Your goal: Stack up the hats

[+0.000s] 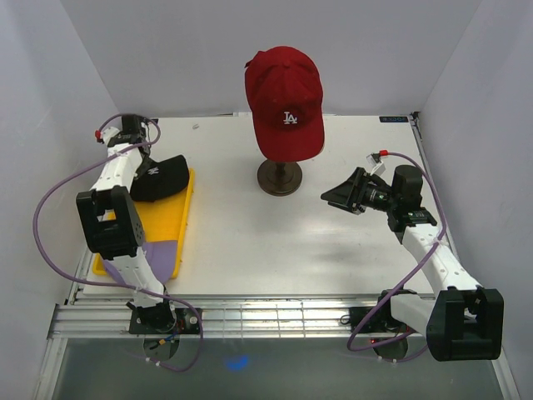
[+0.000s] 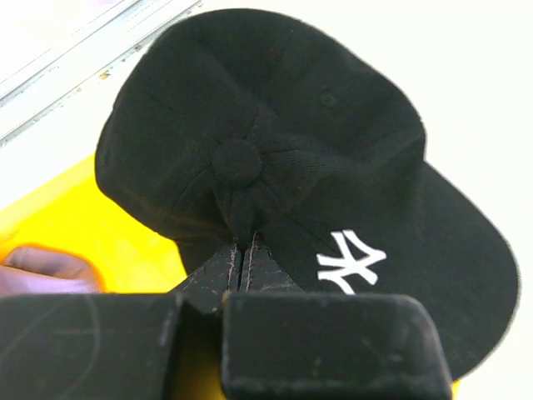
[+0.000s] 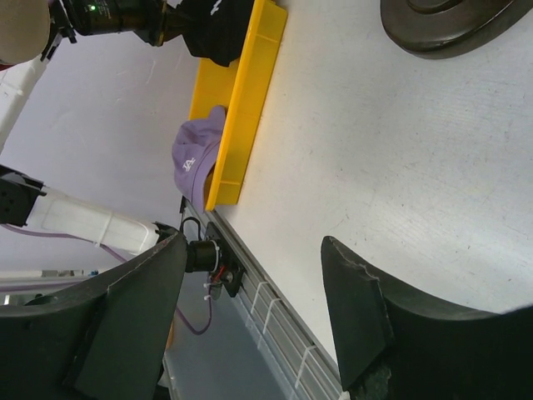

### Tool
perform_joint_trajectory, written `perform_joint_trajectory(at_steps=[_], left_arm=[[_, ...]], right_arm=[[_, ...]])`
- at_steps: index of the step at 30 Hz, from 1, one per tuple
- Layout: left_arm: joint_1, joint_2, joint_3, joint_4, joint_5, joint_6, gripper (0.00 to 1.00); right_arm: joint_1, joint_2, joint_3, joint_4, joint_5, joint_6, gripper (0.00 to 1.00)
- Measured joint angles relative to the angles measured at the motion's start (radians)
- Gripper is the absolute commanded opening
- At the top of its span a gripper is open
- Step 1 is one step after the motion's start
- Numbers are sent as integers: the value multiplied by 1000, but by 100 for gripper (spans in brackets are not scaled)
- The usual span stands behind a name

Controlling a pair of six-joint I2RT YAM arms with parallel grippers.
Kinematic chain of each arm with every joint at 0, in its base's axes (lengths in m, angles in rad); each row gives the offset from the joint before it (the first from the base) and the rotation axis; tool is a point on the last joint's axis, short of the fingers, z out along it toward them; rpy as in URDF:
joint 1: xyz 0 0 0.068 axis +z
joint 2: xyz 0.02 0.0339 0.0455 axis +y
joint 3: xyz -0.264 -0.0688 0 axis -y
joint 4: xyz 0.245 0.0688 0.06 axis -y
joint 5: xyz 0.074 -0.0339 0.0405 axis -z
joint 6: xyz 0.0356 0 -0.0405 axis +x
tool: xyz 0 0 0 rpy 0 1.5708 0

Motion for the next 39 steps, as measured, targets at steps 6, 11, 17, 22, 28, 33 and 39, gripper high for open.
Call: perform_joint_trajectory(at_steps=[6, 11, 17, 22, 28, 33, 39], left_arm=[[0, -62, 47, -8, 63, 23, 0], [0, -160, 98, -8, 124, 40, 0], [0, -279, 156, -8, 206, 47, 0], [0, -339, 217, -18, 298, 56, 0], [0, -431, 265, -20, 447, 53, 0], [0, -539, 270, -27, 581, 21, 0], [0, -631, 329, -39, 729, -1, 0]], right_arm=[[0, -10, 2, -10, 5, 0, 71], [0, -28, 35, -42, 10, 0, 71], [0, -66, 114, -93, 18, -1, 71], [0, -97, 208, -148, 24, 0, 72], [1, -116, 340, -177, 6, 13, 73], [64, -87, 496, -222, 4, 4, 74], [292, -1, 758, -372, 122, -74, 75]])
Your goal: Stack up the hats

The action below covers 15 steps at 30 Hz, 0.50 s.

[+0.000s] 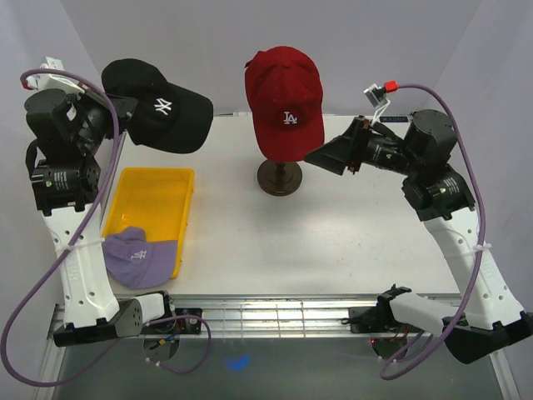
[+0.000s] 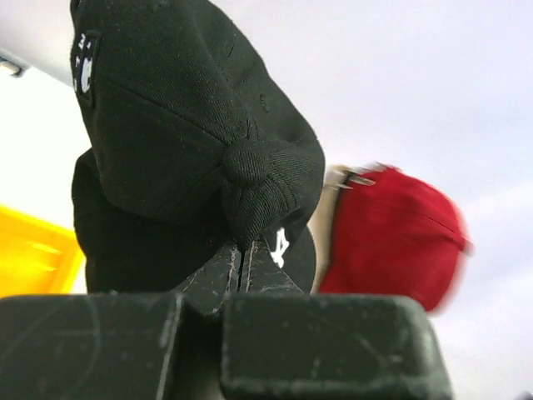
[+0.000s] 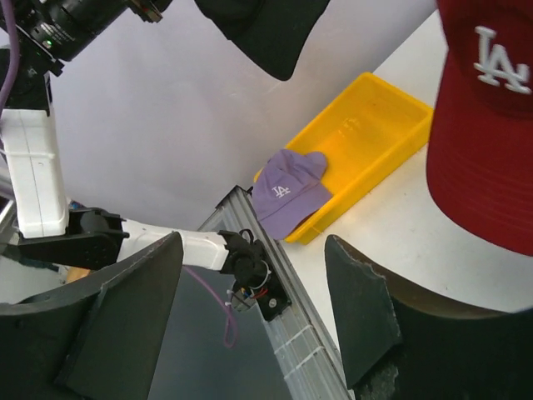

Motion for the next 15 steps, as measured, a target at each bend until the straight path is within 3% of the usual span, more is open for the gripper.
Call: perform_joint_trajectory(at_steps=[3, 15], left_arm=[[0, -25, 40, 2, 86, -8, 0], [0, -139, 28, 11, 388, -73, 0]], right_arm=[[75, 56, 104, -53, 50, -50, 75], [183, 277, 382, -183, 106, -97, 77]])
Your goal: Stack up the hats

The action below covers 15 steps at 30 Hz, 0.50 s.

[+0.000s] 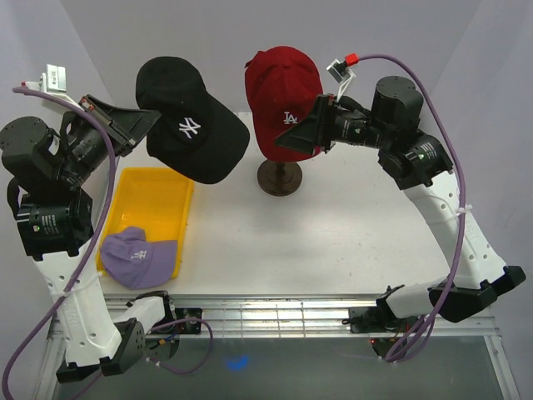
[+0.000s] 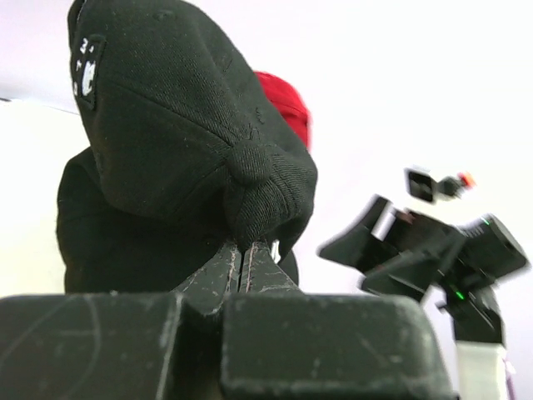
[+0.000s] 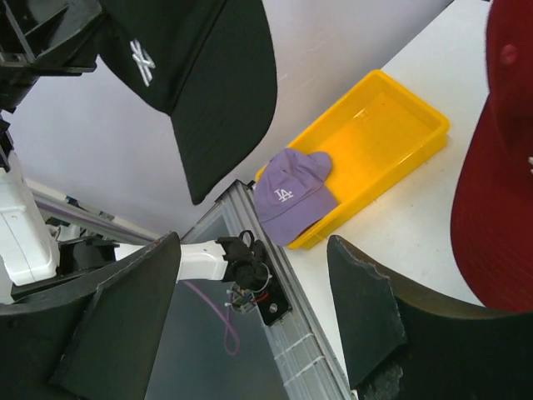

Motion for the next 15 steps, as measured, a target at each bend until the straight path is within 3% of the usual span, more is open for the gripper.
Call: perform_joint_trajectory(at_steps=[15], left_arm=[[0, -34, -2, 62, 190, -63, 0]], right_arm=[[193, 31, -8, 71, 85, 105, 78]])
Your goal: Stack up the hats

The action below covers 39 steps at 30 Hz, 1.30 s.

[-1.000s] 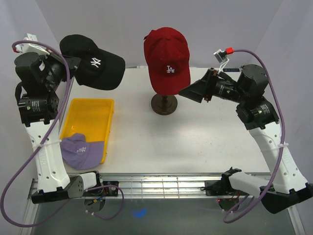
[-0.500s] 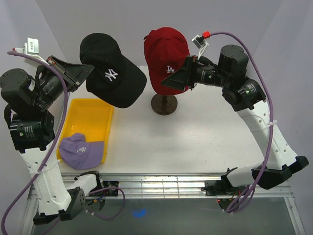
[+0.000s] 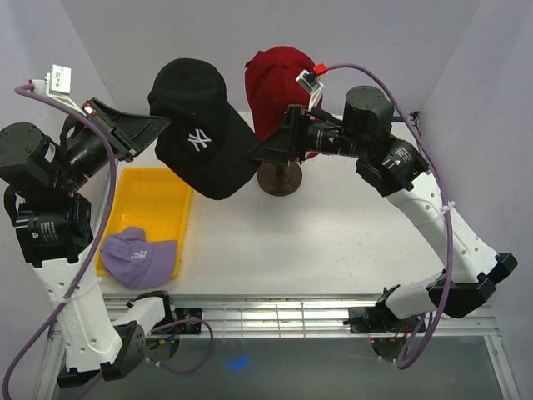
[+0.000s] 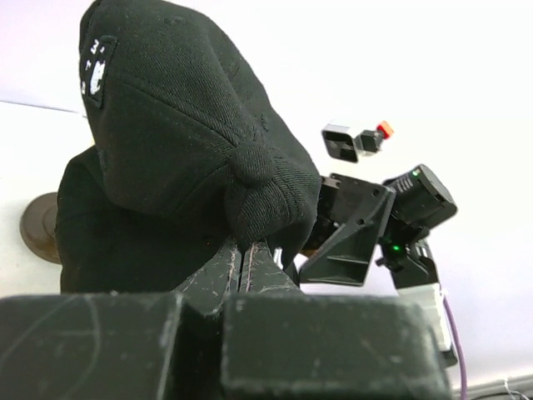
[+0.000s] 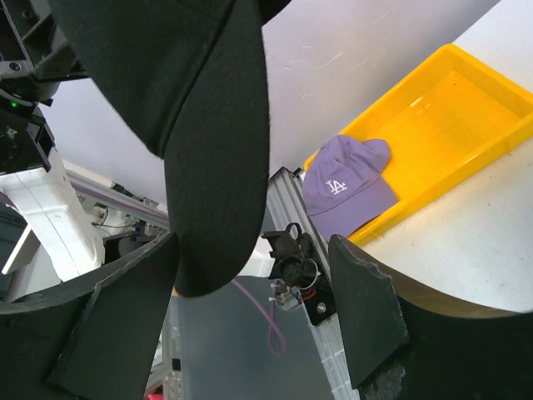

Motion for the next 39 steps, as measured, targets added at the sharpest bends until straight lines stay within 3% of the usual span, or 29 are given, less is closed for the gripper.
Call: perform_joint_trajectory(at_steps=[7, 10, 14, 17, 20, 21, 25, 26, 30, 35, 36, 39], left_arm=[[0, 6, -3, 31, 58, -23, 0], [0, 14, -3, 45, 80, -28, 0], [0, 30, -4, 64, 94, -37, 0], [0, 49, -4, 82, 98, -50, 0], [0, 77, -4, 120, 95, -69, 0], [0, 90, -5, 136, 94, -79, 0], [0, 145, -3, 184, 93, -113, 2], [0, 161, 0, 194, 95, -122, 8], [0, 233, 56, 234, 90, -167, 48], [0, 345, 287, 229, 8, -171, 73], [0, 363, 338, 229, -16, -169, 98], [0, 351, 375, 236, -101, -174, 98]], right_arm=[[25, 24, 0, 48, 10, 51, 76], [27, 27, 0, 79, 3, 79, 66], [27, 29, -4, 128, -5, 126, 41], [26, 29, -6, 154, -14, 161, 33], [26, 29, -7, 188, -34, 198, 19], [26, 30, -7, 203, -43, 210, 9], [27, 45, 8, 276, -76, 275, 8], [24, 50, 8, 297, -80, 295, 8], [-11, 63, -43, 438, -97, 435, 8], [-100, 124, -55, 620, -134, 652, 8], [-121, 148, -34, 648, -135, 695, 8], [-181, 214, 15, 742, -126, 832, 8]])
